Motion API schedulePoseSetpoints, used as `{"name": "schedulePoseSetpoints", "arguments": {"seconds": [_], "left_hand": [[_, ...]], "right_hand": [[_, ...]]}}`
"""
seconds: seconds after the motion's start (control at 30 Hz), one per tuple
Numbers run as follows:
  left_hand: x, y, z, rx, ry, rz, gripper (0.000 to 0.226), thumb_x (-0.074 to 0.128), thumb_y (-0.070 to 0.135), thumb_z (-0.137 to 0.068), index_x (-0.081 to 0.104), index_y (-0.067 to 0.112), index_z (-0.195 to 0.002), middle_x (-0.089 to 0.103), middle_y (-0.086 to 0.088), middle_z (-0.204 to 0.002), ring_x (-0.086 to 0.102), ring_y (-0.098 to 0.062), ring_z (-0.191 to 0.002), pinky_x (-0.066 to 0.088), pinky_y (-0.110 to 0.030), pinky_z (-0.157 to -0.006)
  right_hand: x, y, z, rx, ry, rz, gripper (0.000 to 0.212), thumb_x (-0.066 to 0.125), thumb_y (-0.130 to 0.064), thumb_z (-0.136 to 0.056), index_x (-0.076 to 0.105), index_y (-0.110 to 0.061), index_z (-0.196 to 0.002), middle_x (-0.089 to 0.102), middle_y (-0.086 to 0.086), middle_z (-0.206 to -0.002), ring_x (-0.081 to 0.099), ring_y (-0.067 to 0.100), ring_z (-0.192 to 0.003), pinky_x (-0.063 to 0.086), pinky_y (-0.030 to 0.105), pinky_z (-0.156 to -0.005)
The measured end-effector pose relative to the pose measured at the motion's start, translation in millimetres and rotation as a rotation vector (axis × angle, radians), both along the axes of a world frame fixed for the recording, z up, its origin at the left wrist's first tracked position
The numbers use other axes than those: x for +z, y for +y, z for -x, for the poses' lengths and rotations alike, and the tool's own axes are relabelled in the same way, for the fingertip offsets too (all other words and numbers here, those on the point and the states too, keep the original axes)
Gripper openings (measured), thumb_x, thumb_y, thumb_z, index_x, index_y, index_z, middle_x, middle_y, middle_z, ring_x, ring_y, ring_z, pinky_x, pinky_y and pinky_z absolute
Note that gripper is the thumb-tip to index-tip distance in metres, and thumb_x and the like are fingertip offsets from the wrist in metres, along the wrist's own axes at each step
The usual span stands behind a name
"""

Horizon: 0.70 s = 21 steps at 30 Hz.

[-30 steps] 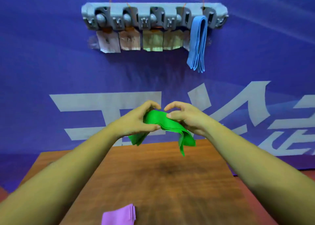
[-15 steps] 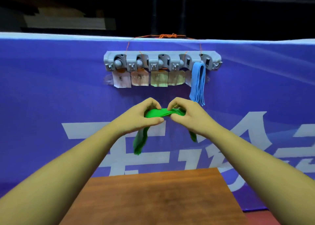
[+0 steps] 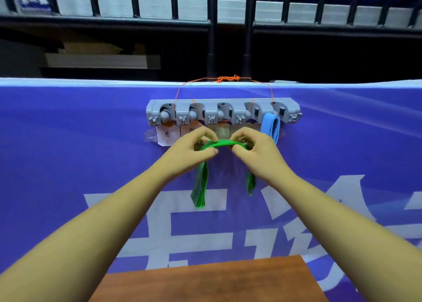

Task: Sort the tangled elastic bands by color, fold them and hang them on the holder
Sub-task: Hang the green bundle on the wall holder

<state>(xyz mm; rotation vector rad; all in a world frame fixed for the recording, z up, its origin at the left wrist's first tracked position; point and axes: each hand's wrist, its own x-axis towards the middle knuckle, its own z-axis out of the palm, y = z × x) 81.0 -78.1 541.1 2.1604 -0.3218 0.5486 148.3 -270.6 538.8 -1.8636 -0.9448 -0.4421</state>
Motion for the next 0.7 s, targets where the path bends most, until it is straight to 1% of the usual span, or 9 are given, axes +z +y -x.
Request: {"name": "schedulePoseSetpoints", "arguments": {"seconds": [0.07, 0.17, 0.23, 0.3, 0.37, 0.43, 0.5, 0.57, 0.7], "left_hand": [[4.8, 2.6, -7.5, 0.038, -0.072, 0.037, 0.022, 0.064, 0.038, -0.075, 0.060, 0.030, -0.094, 0.068, -0.003, -0.089, 0.062, -0.029, -0.082, 0.051, -0.045, -0.084], [12.7, 5.9, -20.6, 0.097, -0.151, 0.143, 0.015, 0.065, 0.028, -0.080, 0.062, 0.025, -0.094, 0.068, -0.011, -0.086, 0.061, -0.035, -0.081, 0.051, -0.045, -0.082], [16.4, 8.6, -29.8, 0.124, -0.195, 0.201, 0.008, 0.065, 0.022, -0.085, 0.062, 0.020, -0.093, 0.065, -0.016, -0.081, 0.055, -0.026, -0.070, 0.046, -0.039, -0.072], [17.2, 9.5, -38.9, 0.170, -0.228, 0.220, 0.005, 0.065, 0.022, -0.087, 0.062, 0.021, -0.092, 0.061, -0.010, -0.074, 0.047, -0.012, -0.064, 0.040, -0.029, -0.065], [13.1, 9.3, -48.2, 0.226, -0.252, 0.229, 0.005, 0.064, 0.022, -0.088, 0.064, 0.023, -0.093, 0.062, 0.001, -0.074, 0.047, -0.008, -0.062, 0.039, -0.025, -0.062], [6.5, 7.3, -55.0, 0.286, -0.280, 0.238, 0.007, 0.062, 0.021, -0.089, 0.065, 0.025, -0.094, 0.066, 0.006, -0.077, 0.055, -0.009, -0.067, 0.045, -0.028, -0.065], [0.5, 6.1, -60.0, 0.328, -0.305, 0.215, 0.009, 0.060, 0.020, -0.090, 0.066, 0.026, -0.094, 0.070, 0.006, -0.084, 0.064, -0.010, -0.080, 0.053, -0.033, -0.075], [-2.8, 6.1, -62.9, 0.332, -0.324, 0.183, 0.010, 0.060, 0.020, -0.090, 0.066, 0.026, -0.095, 0.071, 0.007, -0.091, 0.066, -0.013, -0.089, 0.054, -0.037, -0.083], [-3.6, 10.6, -64.1, 0.348, -0.431, 0.046, 0.015, 0.060, 0.015, -0.089, 0.067, 0.018, -0.102, 0.068, 0.009, -0.105, 0.063, -0.012, -0.091, 0.051, -0.034, -0.086]], "right_hand": [[6.5, 10.1, -5.4, -0.034, -0.037, -0.025, 0.012, 0.062, -0.011, -0.082, 0.067, -0.020, -0.088, 0.067, -0.009, -0.080, 0.057, 0.002, -0.071, 0.044, 0.019, -0.067], [18.7, 26.7, -13.3, -0.078, -0.082, -0.069, 0.012, 0.060, -0.011, -0.084, 0.067, -0.018, -0.091, 0.067, -0.006, -0.085, 0.060, 0.008, -0.080, 0.046, 0.024, -0.073], [26.9, 37.2, -20.4, -0.092, -0.089, -0.109, 0.013, 0.058, -0.009, -0.086, 0.066, -0.016, -0.093, 0.068, -0.003, -0.087, 0.061, 0.014, -0.083, 0.049, 0.028, -0.074], [31.6, 46.3, -26.9, -0.095, -0.089, -0.148, 0.013, 0.056, -0.008, -0.086, 0.065, -0.015, -0.094, 0.068, -0.001, -0.086, 0.063, 0.017, -0.083, 0.051, 0.033, -0.075], [31.3, 54.6, -33.4, -0.108, -0.085, -0.172, 0.015, 0.055, -0.007, -0.087, 0.065, -0.014, -0.095, 0.068, -0.001, -0.084, 0.062, 0.016, -0.080, 0.051, 0.033, -0.074], [26.1, 61.1, -39.8, -0.142, -0.091, -0.161, 0.016, 0.054, -0.006, -0.088, 0.064, -0.015, -0.097, 0.069, -0.003, -0.082, 0.061, 0.014, -0.078, 0.050, 0.033, -0.074], [18.7, 65.9, -45.8, -0.176, -0.092, -0.133, 0.016, 0.052, -0.008, -0.089, 0.062, -0.017, -0.098, 0.069, -0.002, -0.082, 0.061, 0.017, -0.078, 0.051, 0.037, -0.074], [12.6, 68.1, -50.6, -0.208, -0.096, -0.103, 0.016, 0.052, -0.010, -0.089, 0.062, -0.017, -0.099, 0.069, 0.000, -0.082, 0.061, 0.020, -0.078, 0.051, 0.041, -0.073], [8.0, 68.9, -53.8, -0.210, -0.112, -0.130, 0.016, 0.057, -0.011, -0.086, 0.065, -0.015, -0.098, 0.069, -0.003, -0.086, 0.063, 0.017, -0.083, 0.050, 0.040, -0.080]]}}
